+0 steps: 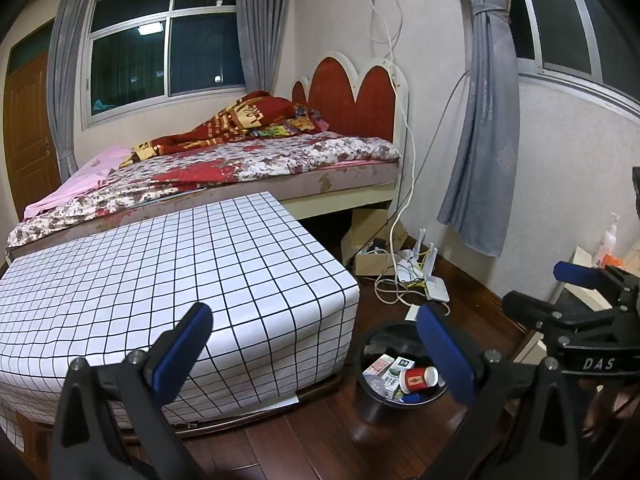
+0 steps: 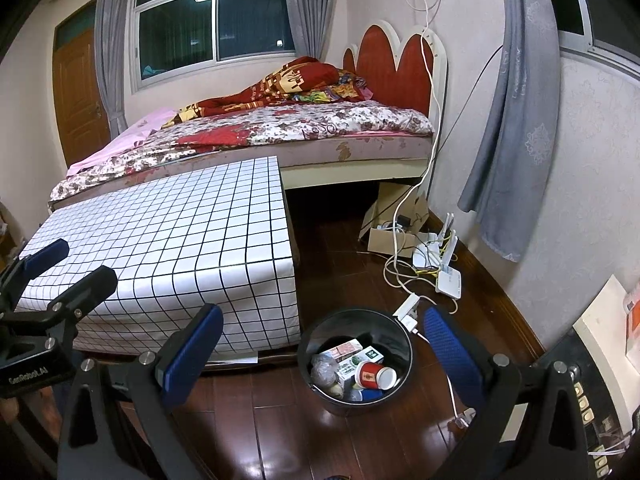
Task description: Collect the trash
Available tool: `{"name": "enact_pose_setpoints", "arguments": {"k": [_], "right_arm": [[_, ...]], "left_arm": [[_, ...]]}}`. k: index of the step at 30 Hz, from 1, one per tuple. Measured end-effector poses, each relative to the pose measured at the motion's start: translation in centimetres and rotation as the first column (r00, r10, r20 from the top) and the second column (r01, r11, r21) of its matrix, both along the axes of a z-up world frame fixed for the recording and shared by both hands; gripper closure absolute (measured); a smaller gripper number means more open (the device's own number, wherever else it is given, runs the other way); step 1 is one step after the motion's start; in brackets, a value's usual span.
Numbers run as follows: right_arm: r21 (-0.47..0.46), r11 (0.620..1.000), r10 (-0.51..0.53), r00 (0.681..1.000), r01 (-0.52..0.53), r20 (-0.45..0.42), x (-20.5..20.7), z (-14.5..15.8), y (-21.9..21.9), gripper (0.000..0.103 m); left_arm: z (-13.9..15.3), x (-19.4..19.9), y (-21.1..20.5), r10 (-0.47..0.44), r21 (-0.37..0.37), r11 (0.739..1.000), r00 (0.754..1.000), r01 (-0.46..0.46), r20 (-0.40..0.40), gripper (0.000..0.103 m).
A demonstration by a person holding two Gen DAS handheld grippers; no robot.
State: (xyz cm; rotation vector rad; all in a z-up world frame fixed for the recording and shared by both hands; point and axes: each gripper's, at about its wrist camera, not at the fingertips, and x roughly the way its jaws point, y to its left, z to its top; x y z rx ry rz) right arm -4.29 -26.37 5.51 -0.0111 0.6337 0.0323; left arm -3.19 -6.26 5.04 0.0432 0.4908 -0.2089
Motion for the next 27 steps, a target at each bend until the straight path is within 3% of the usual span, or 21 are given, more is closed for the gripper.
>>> {"name": "enact_pose_setpoints", "arguments": {"k": [27], "right_arm": [[-0.005,1.000,0.000,1.000,0.000,-0.001,0.0,0.0,0.3,0.001]], "left_arm": [[-0.2,0.3,1.1,0.000,0.000,1.000,1.000,0.000,0.017,0.001]]}}
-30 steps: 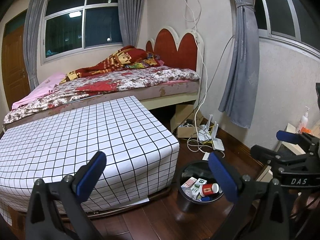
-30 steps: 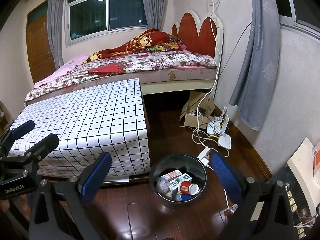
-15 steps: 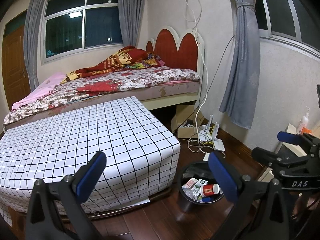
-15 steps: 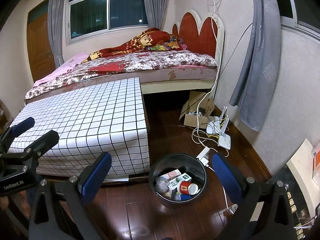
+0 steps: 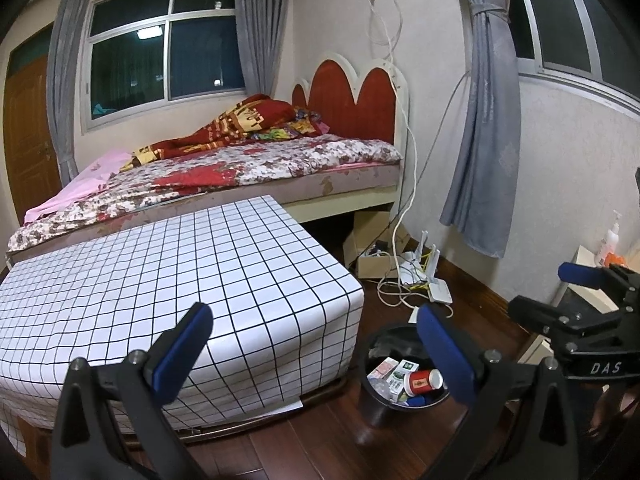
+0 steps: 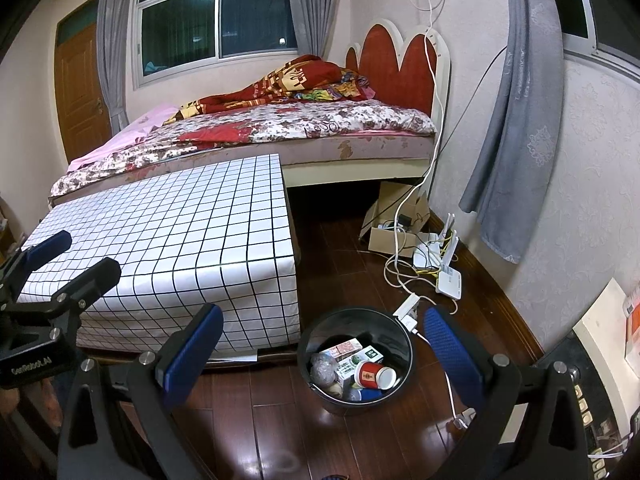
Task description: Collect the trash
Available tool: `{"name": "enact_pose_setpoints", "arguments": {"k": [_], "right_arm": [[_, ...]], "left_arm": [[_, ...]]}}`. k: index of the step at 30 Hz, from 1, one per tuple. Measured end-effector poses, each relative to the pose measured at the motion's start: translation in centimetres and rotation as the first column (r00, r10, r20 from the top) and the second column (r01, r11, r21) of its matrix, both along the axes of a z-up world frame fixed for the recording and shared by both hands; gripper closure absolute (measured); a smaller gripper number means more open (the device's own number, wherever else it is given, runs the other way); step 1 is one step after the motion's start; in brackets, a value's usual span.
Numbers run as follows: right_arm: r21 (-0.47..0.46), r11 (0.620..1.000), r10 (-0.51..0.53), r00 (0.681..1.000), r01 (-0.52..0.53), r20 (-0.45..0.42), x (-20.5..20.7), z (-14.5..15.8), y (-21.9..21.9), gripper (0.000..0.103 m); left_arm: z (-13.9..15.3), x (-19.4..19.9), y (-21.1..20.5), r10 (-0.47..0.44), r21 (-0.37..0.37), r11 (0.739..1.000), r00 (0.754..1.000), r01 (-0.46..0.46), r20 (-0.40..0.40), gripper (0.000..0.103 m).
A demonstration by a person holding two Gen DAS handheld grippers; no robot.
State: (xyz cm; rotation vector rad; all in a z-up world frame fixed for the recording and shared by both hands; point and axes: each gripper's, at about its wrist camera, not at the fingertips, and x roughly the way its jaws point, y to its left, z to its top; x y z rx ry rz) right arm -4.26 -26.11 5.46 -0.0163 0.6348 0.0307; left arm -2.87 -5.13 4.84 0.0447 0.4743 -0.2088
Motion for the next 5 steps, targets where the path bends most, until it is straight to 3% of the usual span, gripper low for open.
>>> {"name": "enact_pose_setpoints", "arguments": {"k": [5], "right_arm": [[-0.001,1.000,0.000,1.000,0.000,-0.001,-0.05,-0.08,-0.13,0.001]], "left_arm": [[0.00,0.27,0.39,-0.007,0.008,1.000,1.000,0.007,0.006,0.001]]}}
